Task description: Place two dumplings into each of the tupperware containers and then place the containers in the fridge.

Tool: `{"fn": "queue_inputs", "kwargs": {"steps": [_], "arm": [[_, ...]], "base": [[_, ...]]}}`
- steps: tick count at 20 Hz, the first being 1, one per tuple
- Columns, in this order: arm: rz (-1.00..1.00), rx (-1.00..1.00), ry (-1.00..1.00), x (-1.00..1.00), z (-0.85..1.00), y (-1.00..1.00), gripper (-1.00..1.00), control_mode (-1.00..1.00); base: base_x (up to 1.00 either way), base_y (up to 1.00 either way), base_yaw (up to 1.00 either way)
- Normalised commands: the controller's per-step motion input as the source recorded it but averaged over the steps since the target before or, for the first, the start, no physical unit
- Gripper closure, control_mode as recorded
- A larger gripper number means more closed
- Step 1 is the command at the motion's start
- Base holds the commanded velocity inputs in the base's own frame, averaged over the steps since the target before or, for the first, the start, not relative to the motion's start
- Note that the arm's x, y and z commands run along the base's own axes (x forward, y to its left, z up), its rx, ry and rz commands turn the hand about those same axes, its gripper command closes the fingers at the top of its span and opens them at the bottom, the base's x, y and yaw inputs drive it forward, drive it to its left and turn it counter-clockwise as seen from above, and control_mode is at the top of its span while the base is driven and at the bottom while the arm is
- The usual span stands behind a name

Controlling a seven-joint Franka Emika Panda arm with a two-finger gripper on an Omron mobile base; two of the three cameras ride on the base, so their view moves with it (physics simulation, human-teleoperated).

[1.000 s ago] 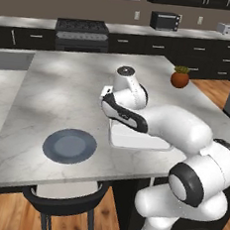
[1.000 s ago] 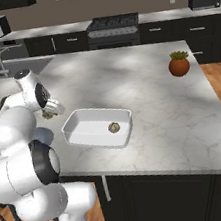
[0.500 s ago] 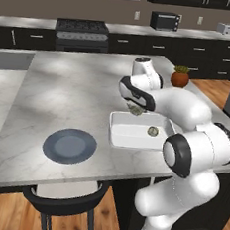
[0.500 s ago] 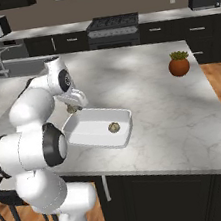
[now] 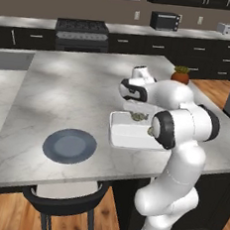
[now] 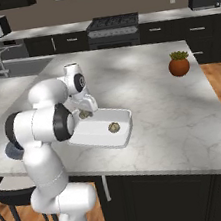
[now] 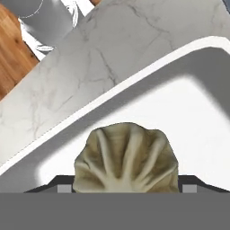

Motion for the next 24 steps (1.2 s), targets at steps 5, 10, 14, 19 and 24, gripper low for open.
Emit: {"fn": "queue_inputs", "kwargs": {"steps": [5, 10, 14, 19, 24], "arm": [[-0.11, 0.04, -0.02, 0.22, -0.75, 0.0, 1.0, -1.0], [-0.07, 0.01, -0.02, 0.38, -0.38, 0.0, 1.0, -1.0], [-0.05, 0.0, 0.0, 0.43, -0.32, 0.0, 1.0, -1.0], [-0.05, 0.01, 0.0, 0.42, -0.25, 0.0, 1.0, -1.0], [-0.03, 0.02, -0.01, 0.31, -0.22, 0.0, -1.0, -1.0]], "base": [[0.0, 0.0, 0.0], [0.0, 0.0, 0.0], [0.0, 0.0, 0.0], [0.0, 0.0, 0.0], [0.0, 0.0, 0.0]]}}
